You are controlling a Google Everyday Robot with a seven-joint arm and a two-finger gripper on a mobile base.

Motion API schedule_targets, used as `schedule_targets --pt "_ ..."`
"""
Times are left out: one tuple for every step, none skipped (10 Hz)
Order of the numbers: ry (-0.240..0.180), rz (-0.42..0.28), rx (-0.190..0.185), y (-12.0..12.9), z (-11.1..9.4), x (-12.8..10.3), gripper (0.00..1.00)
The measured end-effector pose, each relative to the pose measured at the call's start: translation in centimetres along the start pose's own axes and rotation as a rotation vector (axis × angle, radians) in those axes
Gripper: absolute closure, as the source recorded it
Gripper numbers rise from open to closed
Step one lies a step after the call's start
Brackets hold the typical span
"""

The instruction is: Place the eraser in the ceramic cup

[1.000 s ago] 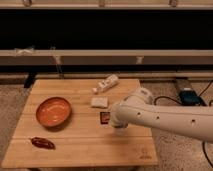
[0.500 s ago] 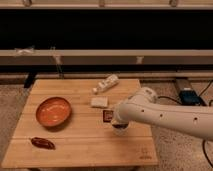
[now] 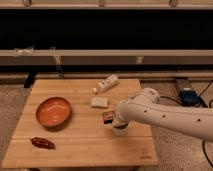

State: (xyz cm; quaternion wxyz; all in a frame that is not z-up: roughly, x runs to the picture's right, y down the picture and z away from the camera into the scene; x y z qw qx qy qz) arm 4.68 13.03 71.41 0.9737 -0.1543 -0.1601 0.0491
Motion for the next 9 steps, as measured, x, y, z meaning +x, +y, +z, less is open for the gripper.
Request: schedule_targets --pt "-0.002 -0.002 0.002 -0.04 0.0 -0.08 0.2" --pt "-0.005 -0.004 0.002 -0.04 0.03 -0.18 0.2" --pt "-0.007 -0.005 0.004 -0.08 0.03 -0.23 0.2" --pt "-0.009 -0.006 0.004 -0.1 0.03 -0.34 0.2" --pt "-0.009 -0.007 0.005 -0.13 0.04 -0.36 0.2" --pt "-0.009 -0.009 0.005 -0.14 0.05 -0.4 0.2" --pt "-0.009 -0.009 0.005 -0.15 0.04 -0.39 0.2" --pt "-0.009 -0.009 0.005 -0.15 0.05 -0.4 0.2" --pt "-0.009 -0.01 0.005 -0.15 0.05 -0.41 0.2"
